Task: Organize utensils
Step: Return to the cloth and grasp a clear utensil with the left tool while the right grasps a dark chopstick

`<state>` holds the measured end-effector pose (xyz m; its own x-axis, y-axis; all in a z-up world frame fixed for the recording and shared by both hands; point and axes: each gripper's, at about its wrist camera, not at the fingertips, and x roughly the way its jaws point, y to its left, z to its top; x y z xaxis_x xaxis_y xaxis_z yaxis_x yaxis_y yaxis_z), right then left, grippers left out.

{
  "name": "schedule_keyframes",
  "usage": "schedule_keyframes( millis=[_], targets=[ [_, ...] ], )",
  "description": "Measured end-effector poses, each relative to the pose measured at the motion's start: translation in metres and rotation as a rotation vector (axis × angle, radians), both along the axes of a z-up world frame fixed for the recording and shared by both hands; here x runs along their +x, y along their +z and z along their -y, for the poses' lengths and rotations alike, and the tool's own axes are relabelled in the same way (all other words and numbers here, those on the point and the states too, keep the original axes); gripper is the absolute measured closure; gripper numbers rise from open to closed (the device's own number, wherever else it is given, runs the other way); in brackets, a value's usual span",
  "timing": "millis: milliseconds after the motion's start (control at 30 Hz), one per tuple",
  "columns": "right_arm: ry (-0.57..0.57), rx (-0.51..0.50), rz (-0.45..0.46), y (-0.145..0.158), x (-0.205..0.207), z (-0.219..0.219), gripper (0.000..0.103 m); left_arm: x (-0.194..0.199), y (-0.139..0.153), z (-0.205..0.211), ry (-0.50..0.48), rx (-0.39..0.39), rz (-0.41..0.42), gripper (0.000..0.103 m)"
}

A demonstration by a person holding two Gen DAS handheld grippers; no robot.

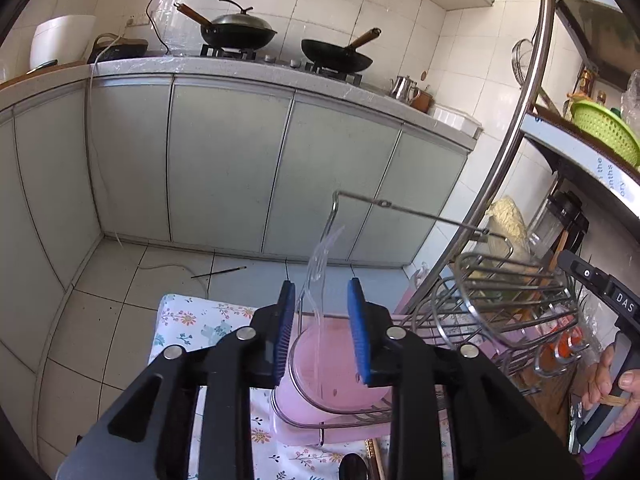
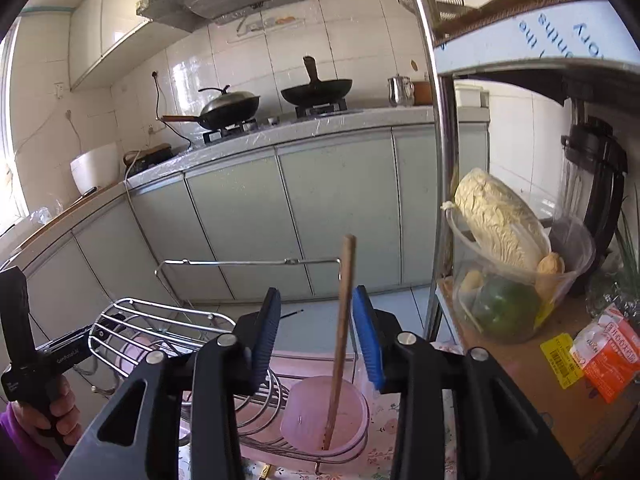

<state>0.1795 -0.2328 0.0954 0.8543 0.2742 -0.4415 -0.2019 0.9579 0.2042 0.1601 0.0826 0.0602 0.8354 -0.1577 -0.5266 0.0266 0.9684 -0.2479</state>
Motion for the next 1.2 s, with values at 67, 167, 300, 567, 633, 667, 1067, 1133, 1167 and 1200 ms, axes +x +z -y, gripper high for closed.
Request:
schedule_keyframes(
  millis=[67, 167, 300, 567, 633, 667, 1067, 1133, 1167, 1200],
  targets=[
    [-0.005, 0.016, 0.012, 0.006, -0.009, 0.004, 0.065, -0.006, 0.008, -0.003, 0.012, -0.006, 0.018, 0.075],
    [-0.007, 0.026, 0.027, 0.01, -0.026, 0.006, 0.065, -0.02, 0.018, -0.007, 0.018, -0.019, 0.043, 0.075],
    [-0.013, 0.004, 0.054, 0.005, -0.057, 0.007, 0.065, -0.043, 0.022, -0.006, 0.014, -0.008, 0.055, 0.075],
    [0.023, 0.026, -0.034, -0.033, -0.093, 0.007, 0.065, -0.075, -0.008, 0.012, -0.04, 0.024, -0.047, 0.075],
    [0.038, 0.037, -0.077, -0.047, -0.097, 0.006, 0.065, -0.08, -0.019, 0.017, -0.053, 0.02, -0.086, 0.075],
    [0.042, 0.039, -0.101, -0.055, -0.099, 0.005, 0.065, -0.082, -0.025, 0.019, -0.063, 0.017, -0.107, 0.075],
    [0.125, 0.115, -0.426, -0.151, -0.1, -0.006, 0.069, -0.102, -0.116, 0.038, -0.151, 0.03, -0.402, 0.075],
    [0.132, 0.121, -0.454, -0.162, -0.1, -0.008, 0.069, -0.103, -0.132, 0.041, -0.162, 0.017, -0.459, 0.075],
    [0.138, 0.126, -0.466, -0.167, -0.1, -0.009, 0.069, -0.102, -0.138, 0.043, -0.168, 0.013, -0.482, 0.075],
    [0.141, 0.128, -0.474, -0.172, -0.101, -0.007, 0.069, -0.102, -0.143, 0.045, -0.172, 0.016, -0.503, 0.075]
  ],
)
